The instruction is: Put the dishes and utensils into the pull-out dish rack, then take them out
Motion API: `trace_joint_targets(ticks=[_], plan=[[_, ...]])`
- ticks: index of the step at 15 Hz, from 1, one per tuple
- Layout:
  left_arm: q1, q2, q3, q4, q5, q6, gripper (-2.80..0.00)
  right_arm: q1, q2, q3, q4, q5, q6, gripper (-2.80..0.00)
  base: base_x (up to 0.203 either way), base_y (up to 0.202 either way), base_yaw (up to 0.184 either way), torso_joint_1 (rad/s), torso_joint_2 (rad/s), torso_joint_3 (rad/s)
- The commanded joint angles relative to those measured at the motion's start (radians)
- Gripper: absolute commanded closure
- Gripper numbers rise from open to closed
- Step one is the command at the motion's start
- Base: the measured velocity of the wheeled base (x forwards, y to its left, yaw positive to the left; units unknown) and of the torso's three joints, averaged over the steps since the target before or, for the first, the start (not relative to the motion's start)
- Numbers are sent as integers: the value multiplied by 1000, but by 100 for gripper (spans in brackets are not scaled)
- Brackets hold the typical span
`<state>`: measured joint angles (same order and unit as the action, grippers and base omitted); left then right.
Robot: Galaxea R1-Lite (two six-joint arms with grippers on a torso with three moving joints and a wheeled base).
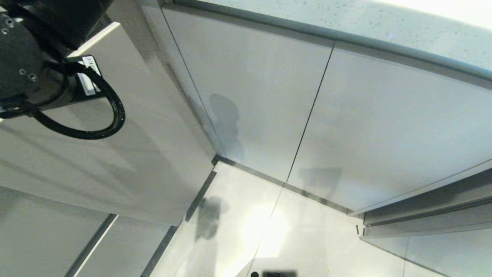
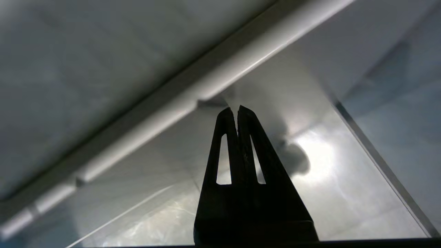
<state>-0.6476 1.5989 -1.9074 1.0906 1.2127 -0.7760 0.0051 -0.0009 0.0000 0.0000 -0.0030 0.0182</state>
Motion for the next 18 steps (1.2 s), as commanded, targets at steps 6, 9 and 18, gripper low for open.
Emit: trace_joint_targets(ticks=[6,9,18], plan=[[39,3,1,6,24,-3,0,0,1,2,0,0,0,0,0,0,0,0,0,0],[37,3,1,6,23,-3,0,1,1,2,0,0,0,0,0,0,0,0,0,0],[-125,-10,38,12,-13,4,0,1,1,2,0,0,0,0,0,0,0,0,0,0]])
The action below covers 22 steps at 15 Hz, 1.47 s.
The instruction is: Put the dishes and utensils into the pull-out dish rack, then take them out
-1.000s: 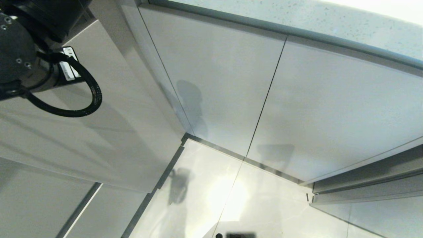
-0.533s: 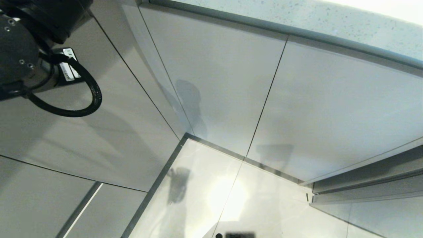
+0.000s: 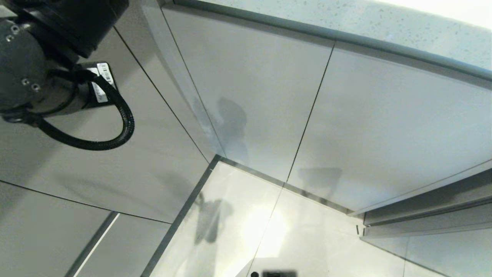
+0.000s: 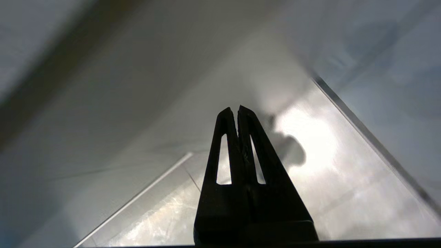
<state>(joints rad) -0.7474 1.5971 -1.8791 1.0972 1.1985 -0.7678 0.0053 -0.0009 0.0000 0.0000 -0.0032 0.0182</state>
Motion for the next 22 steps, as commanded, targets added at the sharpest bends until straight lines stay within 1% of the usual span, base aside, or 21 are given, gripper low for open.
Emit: trace_joint_targets(ticks=[1,2,4,5,6,7,8,9,10,11,13,14,15,16,17,19,20,22], plan=[[-51,-31,22,4,-31,18,0,1,1,2,0,0,0,0,0,0,0,0,0,0],[-69,-64,34,3,-83,44,0,1,1,2,0,0,0,0,0,0,0,0,0,0],[-86,-145,42,-3,-230,119,0,1,1,2,0,0,0,0,0,0,0,0,0,0],[-84,-193,43,-5,-320,166,0,1,1,2,0,0,0,0,0,0,0,0,0,0],[-63,-249,43,-13,-418,223,0,1,1,2,0,0,0,0,0,0,0,0,0,0],[-7,-289,45,-28,-500,278,0,1,1,2,0,0,0,0,0,0,0,0,0,0],[84,-334,54,-54,-588,337,0,1,1,2,0,0,0,0,0,0,0,0,0,0],[190,-399,72,-99,-704,407,0,1,1,2,0,0,0,0,0,0,0,0,0,0],[259,-481,101,-154,-825,476,0,1,1,1,0,0,0,0,0,0,0,0,0,0],[313,-558,139,-199,-927,531,0,1,1,2,0,0,-1,0,0,0,0,0,0,0],[512,-702,242,-272,-1135,636,0,1,1,2,0,0,0,0,0,0,0,0,0,0],[582,-776,312,-301,-1208,672,0,1,1,2,0,0,0,0,0,0,0,0,0,0],[642,-854,380,-324,-1257,703,0,1,1,2,0,0,0,0,0,0,0,0,0,0],[690,-924,446,-350,-1286,724,0,1,1,2,0,0,0,0,0,0,0,0,0,0],[715,-994,528,-387,-1295,737,0,1,1,2,0,0,0,0,0,0,0,0,0,0],[745,-1136,752,-516,-1264,760,0,1,1,2,0,0,0,0,0,0,0,0,0,0],[756,-1205,857,-585,-1252,785,0,1,1,2,0,0,0,0,0,0,0,0,0,0],[768,-1344,1089,-711,-1233,860,0,1,1,2,0,0,0,0,0,0,0,0,0,0]])
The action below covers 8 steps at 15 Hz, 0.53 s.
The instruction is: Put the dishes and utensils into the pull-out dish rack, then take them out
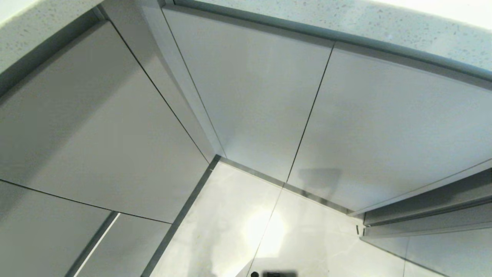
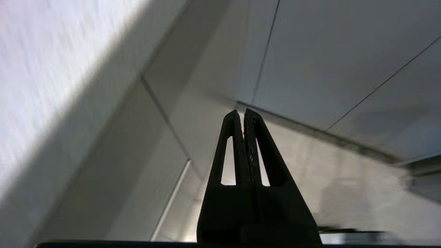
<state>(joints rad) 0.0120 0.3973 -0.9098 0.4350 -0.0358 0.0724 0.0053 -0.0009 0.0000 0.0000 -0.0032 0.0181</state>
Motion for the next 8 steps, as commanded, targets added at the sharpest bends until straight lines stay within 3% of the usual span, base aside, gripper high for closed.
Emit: trace_joint_targets(ticks=[1,3,6,8], plan=[[6,-212,226,-101,9,46,0,1,1,2,0,0,0,0,0,0,0,0,0,0],[0,-348,423,-176,19,83,0,1,1,2,0,0,0,0,0,0,0,0,0,0],[-3,-392,662,-279,65,62,0,1,1,2,0,0,0,0,0,0,0,0,0,0],[-4,-395,838,-455,80,54,0,1,1,2,0,0,0,0,0,0,0,0,0,0]])
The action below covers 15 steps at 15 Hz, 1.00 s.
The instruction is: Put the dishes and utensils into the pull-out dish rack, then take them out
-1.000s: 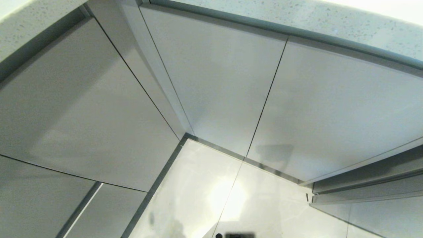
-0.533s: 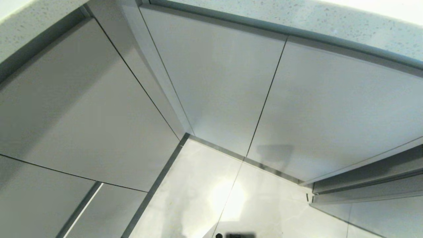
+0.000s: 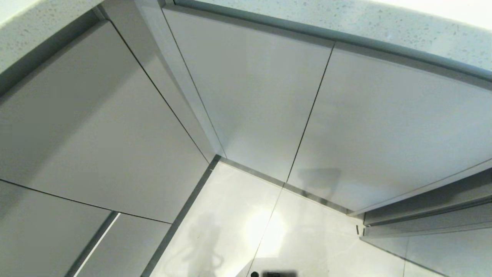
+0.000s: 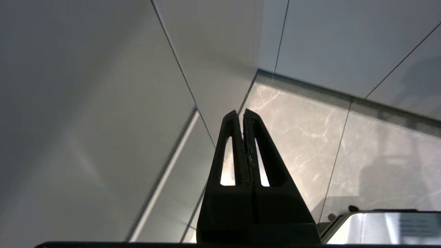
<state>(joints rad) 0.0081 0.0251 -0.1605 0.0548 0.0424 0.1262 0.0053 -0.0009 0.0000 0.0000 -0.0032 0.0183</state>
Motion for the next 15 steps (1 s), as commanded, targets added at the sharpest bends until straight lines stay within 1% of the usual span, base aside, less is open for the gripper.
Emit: trace_joint_targets(ticks=[1,2,3,4,6,7,9,15], plan=[[0,-24,160,-159,7,-9,0,1,1,2,0,0,0,0,0,0,0,0,0,0],[0,-24,192,-174,1,-38,0,1,1,2,0,0,0,0,0,0,0,0,0,0],[-1,-24,189,-144,-34,-70,0,1,1,2,0,0,0,0,0,0,0,0,0,0],[-1,-24,179,-92,-62,-72,0,1,1,2,0,0,0,0,0,0,0,0,0,0],[-1,-24,179,-93,-64,-76,0,1,1,2,0,0,0,0,0,0,0,0,0,0],[-1,-24,179,-95,-49,-99,0,1,1,2,0,0,0,0,0,0,0,0,0,0],[0,-25,179,-95,-44,-128,0,1,1,2,0,0,0,0,0,0,0,0,0,0],[0,-25,179,-95,-44,-134,0,1,1,2,0,0,0,0,0,0,0,0,0,0]])
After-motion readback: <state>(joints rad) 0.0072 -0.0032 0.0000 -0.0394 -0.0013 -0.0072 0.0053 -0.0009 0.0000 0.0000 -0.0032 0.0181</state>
